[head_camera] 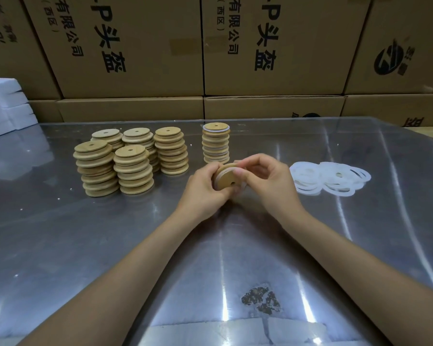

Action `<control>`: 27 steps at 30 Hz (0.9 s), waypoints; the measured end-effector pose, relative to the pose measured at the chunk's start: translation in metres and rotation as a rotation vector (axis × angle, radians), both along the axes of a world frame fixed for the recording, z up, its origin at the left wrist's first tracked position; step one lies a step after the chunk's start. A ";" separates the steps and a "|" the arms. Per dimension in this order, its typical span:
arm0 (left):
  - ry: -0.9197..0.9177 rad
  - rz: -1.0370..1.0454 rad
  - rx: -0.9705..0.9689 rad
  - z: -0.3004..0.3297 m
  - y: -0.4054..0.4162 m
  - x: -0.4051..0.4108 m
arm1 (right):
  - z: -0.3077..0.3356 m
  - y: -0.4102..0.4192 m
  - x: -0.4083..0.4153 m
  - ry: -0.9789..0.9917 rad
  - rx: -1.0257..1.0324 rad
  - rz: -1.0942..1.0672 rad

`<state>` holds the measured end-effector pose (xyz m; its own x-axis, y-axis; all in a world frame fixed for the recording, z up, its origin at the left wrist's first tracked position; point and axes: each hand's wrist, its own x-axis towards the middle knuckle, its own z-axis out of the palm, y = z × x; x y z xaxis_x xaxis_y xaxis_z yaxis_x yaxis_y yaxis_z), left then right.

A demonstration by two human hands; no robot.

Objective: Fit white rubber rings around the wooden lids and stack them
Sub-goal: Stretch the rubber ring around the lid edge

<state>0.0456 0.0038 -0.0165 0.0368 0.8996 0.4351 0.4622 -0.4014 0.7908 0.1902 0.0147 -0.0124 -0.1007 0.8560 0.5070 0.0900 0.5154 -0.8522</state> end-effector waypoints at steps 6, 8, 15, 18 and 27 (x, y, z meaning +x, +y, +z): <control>-0.072 0.002 0.012 0.002 0.001 0.000 | 0.001 0.000 -0.002 0.035 -0.020 -0.040; -0.134 -0.034 -0.009 0.004 0.000 -0.001 | 0.001 0.000 -0.002 0.137 -0.127 0.009; -0.442 -0.194 -0.160 0.003 -0.003 0.001 | 0.009 -0.002 0.002 0.207 -0.249 0.076; -0.465 -0.192 -0.158 0.004 -0.004 0.001 | 0.008 -0.003 0.002 0.129 -0.170 0.023; 0.024 -0.011 0.006 0.005 -0.002 -0.003 | 0.001 -0.001 0.003 -0.067 0.009 -0.043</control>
<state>0.0430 0.0014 -0.0111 0.0574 0.8964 0.4395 0.4764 -0.4115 0.7770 0.1927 0.0141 -0.0115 -0.0977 0.8557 0.5081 0.1688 0.5174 -0.8389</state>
